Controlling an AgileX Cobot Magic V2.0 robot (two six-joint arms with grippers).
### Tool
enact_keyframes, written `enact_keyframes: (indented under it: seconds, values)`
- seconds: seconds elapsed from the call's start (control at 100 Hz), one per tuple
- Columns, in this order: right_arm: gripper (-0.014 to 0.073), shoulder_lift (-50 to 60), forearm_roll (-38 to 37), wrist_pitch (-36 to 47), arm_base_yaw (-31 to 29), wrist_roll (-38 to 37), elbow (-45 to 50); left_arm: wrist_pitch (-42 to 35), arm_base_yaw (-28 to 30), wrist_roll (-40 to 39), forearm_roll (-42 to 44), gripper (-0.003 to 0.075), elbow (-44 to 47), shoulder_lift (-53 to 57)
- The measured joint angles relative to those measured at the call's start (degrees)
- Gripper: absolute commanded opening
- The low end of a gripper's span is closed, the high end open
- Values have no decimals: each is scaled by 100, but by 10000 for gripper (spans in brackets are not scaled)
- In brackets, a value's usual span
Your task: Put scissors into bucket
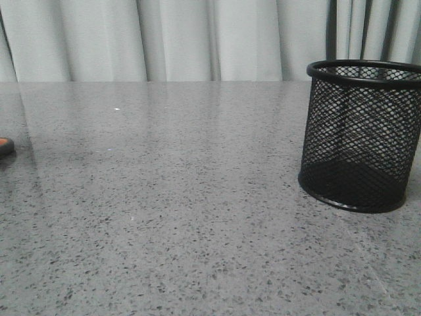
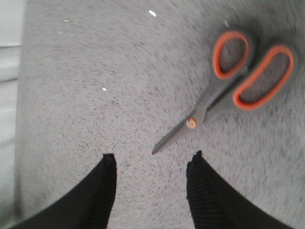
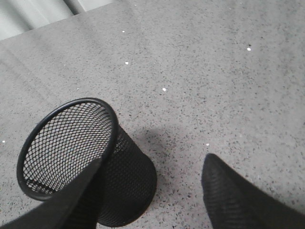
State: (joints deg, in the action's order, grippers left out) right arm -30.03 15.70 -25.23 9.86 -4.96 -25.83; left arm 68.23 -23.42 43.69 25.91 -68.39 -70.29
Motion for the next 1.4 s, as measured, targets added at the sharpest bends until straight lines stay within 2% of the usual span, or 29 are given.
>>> enact_keyframes:
  seconds: [0.11,0.23,0.41,0.52,0.6,0.85,1.4]
  values:
    - [396,0,-196,25,173,4,0,202,287,1275,-431,314,0,-247]
    - [396,0,-378,25,342,4,0,226,787,2188,-1144,315,0,-470]
    - [396,0,-667,25,550,4,0,208,1487,2960,-1875,347,0,-784]
    - [396,0,-832,25,643,4,0,156,1587,3352,-2165,417,-2,-973]
    - [396,0,-906,25,682,4,0,158,1587,3633,-2374,423,-2,-1127]
    - [395,0,-974,-23,682,4,0,83,1596,4026,-2421,423,-12,-1724]
    - [395,0,-1105,-100,682,4,0,28,2039,4070,-2624,423,-440,-2436]
